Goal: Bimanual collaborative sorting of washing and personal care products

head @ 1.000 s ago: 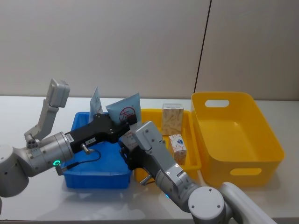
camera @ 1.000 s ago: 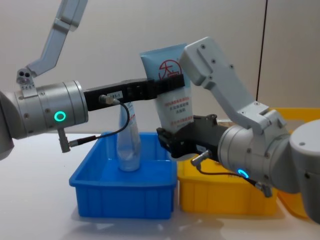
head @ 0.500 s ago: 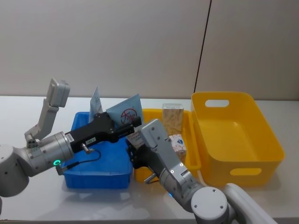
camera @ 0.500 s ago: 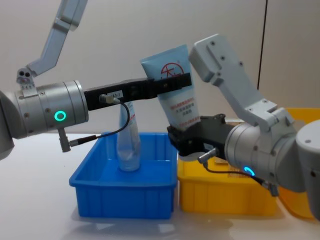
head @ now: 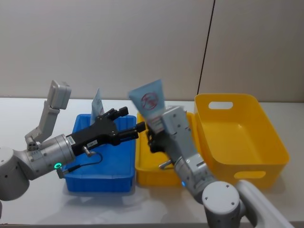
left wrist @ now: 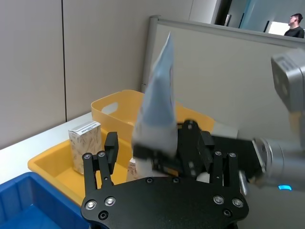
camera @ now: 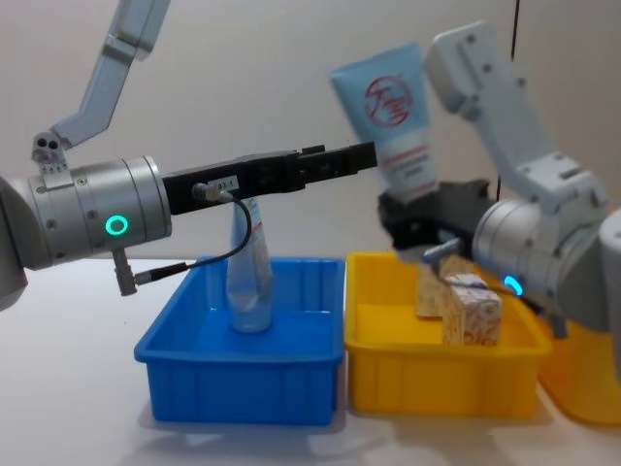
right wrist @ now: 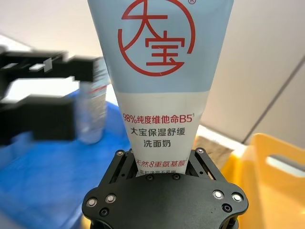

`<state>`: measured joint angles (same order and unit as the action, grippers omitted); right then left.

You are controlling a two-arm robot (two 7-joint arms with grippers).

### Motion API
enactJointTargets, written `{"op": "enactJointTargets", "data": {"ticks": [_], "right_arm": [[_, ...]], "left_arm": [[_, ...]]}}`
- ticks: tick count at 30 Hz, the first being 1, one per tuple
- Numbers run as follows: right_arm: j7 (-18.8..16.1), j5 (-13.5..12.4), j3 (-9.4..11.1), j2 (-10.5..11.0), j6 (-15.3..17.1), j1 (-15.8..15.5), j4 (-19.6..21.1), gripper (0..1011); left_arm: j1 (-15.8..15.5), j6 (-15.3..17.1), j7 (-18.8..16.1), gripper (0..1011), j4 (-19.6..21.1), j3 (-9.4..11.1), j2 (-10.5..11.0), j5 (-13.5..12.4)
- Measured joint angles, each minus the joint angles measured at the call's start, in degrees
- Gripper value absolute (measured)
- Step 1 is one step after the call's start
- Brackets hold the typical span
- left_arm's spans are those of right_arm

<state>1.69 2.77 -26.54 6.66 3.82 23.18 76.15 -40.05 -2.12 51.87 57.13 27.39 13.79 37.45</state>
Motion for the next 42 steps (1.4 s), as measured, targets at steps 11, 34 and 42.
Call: {"op": "enactJointTargets", "data": {"ticks": [11,34,42], "right_arm": [[5.17,0.39,4.76,-0.41,-1.49,1.66,-0.25,294],[14.76,-0.05,16.37,-0.10,8.74,-0.24,4.67,278],[17.45,-1.25,20.78,-0.84,15.02,-2.08,7.02,278]], "left_arm": [[0.00,0.01,0.00,1001,0.00,0.00,0.00,0.00],[0.00,0.01,0.00,1001,0.00,0.00,0.00,0.01],[0.00,0.01,0.00,1002,0.00,0.00,0.00,0.01]]}}
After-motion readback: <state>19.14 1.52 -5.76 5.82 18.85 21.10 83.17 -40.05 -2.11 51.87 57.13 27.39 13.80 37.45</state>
